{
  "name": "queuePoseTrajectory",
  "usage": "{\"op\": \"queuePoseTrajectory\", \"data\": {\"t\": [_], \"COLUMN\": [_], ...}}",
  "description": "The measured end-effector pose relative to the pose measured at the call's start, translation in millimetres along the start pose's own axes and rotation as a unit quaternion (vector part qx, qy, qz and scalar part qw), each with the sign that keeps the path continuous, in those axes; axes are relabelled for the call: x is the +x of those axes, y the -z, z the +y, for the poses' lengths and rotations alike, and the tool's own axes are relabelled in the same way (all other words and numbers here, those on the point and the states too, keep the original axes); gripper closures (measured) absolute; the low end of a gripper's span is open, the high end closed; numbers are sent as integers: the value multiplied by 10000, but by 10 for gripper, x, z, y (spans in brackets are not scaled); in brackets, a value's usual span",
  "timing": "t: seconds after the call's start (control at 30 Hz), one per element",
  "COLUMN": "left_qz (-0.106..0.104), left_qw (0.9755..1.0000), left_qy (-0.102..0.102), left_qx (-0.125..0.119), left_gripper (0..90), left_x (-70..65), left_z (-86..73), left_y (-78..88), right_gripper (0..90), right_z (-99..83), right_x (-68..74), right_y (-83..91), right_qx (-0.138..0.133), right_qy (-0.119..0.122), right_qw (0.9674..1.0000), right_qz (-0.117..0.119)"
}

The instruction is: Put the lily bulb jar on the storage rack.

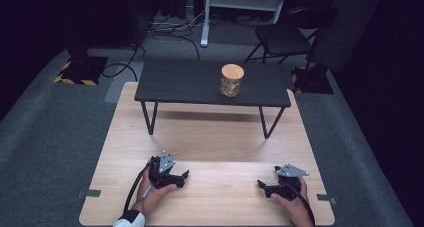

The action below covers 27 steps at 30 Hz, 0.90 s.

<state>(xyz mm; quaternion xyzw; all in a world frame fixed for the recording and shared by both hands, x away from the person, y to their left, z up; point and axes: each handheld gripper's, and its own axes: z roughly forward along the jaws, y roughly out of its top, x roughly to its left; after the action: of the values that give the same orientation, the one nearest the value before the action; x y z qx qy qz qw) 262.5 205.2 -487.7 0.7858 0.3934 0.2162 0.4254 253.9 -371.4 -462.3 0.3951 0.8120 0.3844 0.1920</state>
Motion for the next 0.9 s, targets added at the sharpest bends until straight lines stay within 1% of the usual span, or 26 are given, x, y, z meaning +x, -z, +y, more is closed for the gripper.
{"op": "queuePoseTrajectory", "data": {"t": [0.1, 0.27, 0.3, 0.9], "left_qz": [0, 0, 1, 3], "left_qw": [10000, 10000, 10000, 10000], "left_qy": [-1, -1, -2, -9], "left_qx": [0, 0, 0, 4], "left_gripper": [36, 36, 36, 35], "left_x": [0, -1, -1, -1], "left_z": [0, 0, 0, 1], "left_y": [0, 0, 0, 0], "right_gripper": [44, 33, 33, 32], "right_z": [-57, -205, -218, -220], "right_x": [7, 15, 15, 18], "right_y": [-6, -23, -22, -22], "right_qx": [-111, -401, -422, -423], "right_qy": [-16, -50, -47, -57], "right_qw": [9999, 9992, 9991, 9991], "right_qz": [-26, -58, -65, -79]}}
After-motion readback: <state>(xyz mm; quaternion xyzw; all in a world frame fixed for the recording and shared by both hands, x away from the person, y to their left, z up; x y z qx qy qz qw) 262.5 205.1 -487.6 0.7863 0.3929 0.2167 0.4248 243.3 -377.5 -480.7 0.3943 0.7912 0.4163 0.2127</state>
